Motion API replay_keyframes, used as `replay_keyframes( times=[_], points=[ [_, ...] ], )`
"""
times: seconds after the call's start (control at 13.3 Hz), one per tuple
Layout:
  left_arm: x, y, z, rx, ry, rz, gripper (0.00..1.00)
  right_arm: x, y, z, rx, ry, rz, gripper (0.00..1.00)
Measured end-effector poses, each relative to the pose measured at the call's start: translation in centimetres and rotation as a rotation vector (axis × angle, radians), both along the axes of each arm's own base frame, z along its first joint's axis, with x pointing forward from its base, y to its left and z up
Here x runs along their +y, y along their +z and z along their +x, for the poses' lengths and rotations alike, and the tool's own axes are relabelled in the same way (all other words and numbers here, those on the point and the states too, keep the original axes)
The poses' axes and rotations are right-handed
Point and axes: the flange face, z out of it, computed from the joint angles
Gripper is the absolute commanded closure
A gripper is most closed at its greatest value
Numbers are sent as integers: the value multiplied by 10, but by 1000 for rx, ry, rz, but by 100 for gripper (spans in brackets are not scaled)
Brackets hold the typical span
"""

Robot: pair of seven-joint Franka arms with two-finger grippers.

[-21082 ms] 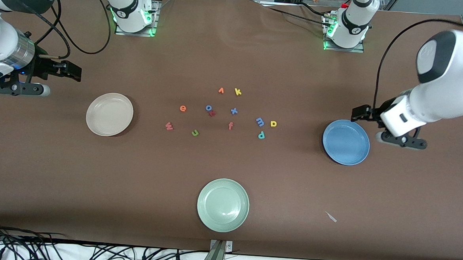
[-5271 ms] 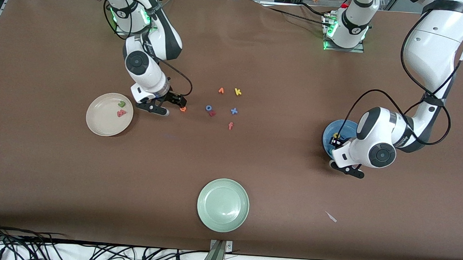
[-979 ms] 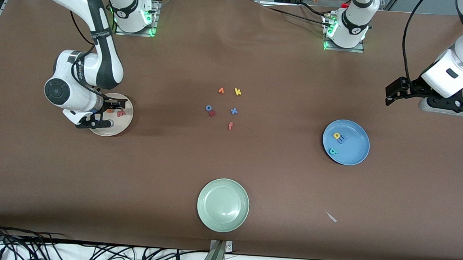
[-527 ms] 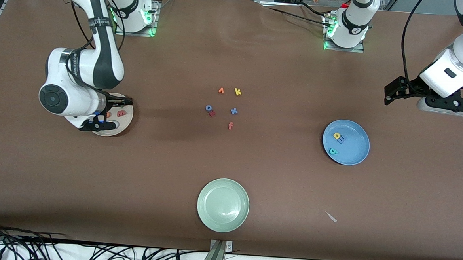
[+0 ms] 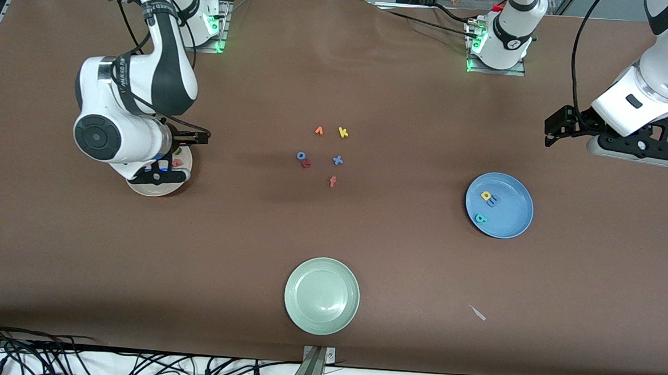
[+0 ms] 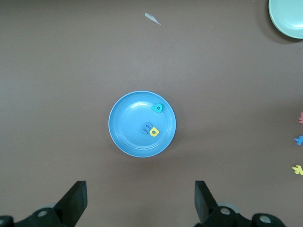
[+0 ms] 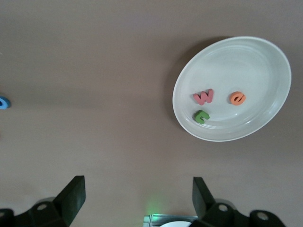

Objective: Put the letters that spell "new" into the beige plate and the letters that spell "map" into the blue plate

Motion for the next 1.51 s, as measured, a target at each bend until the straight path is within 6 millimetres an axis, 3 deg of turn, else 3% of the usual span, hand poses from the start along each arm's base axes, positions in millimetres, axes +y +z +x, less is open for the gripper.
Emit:
replay_keyframes(
  times=[0.23,0.38,0.68,0.9,1.05,1.28,1.51],
  points=[
    [-1,5,1,-10,-1,-1,0,-5,37,-1,-37,41,55,0],
    [-1,5,1,-10,-1,-1,0,-17,87,-7,-117,69,63,0],
    [0,4,2,-10,0,-2,0,-75,191,-25,-295,4,83,0],
    [4,5,2,-10,8,-2,0,-105,239,-35,-375,-35,94,0],
    [4,4,2,-10,8,-2,0,-104,240,-35,-369,-33,91,0],
    [4,5,2,-10,8,-2,0,-110,198,-26,-288,-52,68,0],
    [4,5,2,-10,8,-2,0,-130,189,-22,-272,-86,60,0]
  ],
)
